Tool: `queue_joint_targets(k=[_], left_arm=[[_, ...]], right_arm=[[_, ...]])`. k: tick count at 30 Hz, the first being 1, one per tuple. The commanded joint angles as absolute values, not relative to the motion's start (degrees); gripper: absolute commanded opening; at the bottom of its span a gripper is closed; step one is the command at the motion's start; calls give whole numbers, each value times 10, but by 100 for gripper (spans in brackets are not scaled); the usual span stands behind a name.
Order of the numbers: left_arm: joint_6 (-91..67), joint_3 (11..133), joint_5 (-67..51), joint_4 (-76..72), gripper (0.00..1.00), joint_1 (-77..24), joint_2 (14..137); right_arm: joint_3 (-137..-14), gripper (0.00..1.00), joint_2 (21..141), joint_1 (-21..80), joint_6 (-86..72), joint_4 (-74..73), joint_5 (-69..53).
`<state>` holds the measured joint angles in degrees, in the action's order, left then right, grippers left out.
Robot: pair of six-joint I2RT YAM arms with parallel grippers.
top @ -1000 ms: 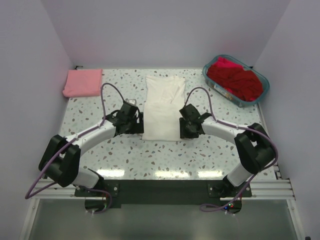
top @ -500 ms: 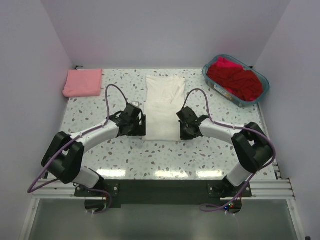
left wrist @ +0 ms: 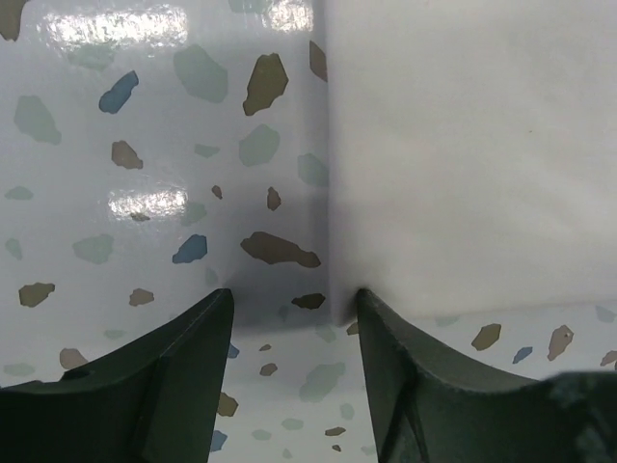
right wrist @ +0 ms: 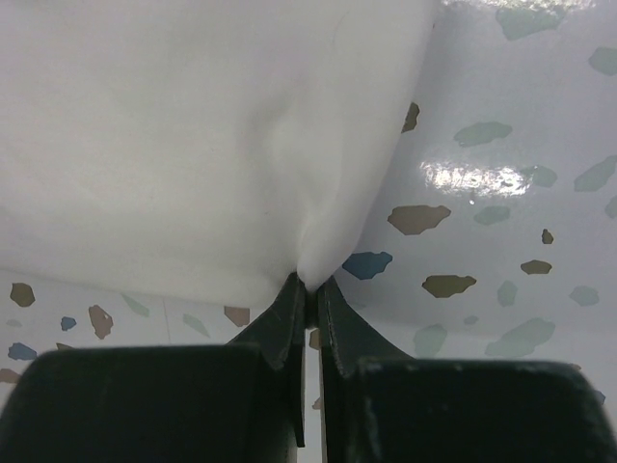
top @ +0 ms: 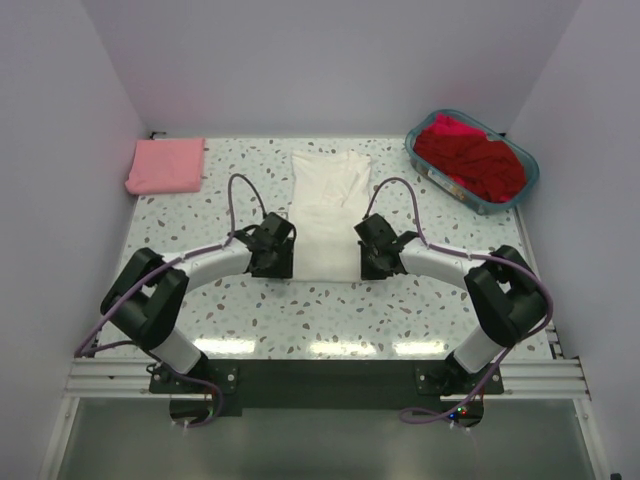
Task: Fold and stack the t-shirts
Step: Fold the tshirt
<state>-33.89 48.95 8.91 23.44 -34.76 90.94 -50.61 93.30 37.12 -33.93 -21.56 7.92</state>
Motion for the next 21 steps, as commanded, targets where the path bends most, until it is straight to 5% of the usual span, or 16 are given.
queue_joint_targets(k=[1,12,21], left_arm=[[-355,509,78,231,58,-355,932],[-374,491,77,248,45,-385,976],[-402,458,65,255,0,-392,969]], right_arm=[[-466,0,974,374,-326,-250,93],[-485,0,966,374,-309,-255,91],[-468,0,948,375,-292,-251,55]])
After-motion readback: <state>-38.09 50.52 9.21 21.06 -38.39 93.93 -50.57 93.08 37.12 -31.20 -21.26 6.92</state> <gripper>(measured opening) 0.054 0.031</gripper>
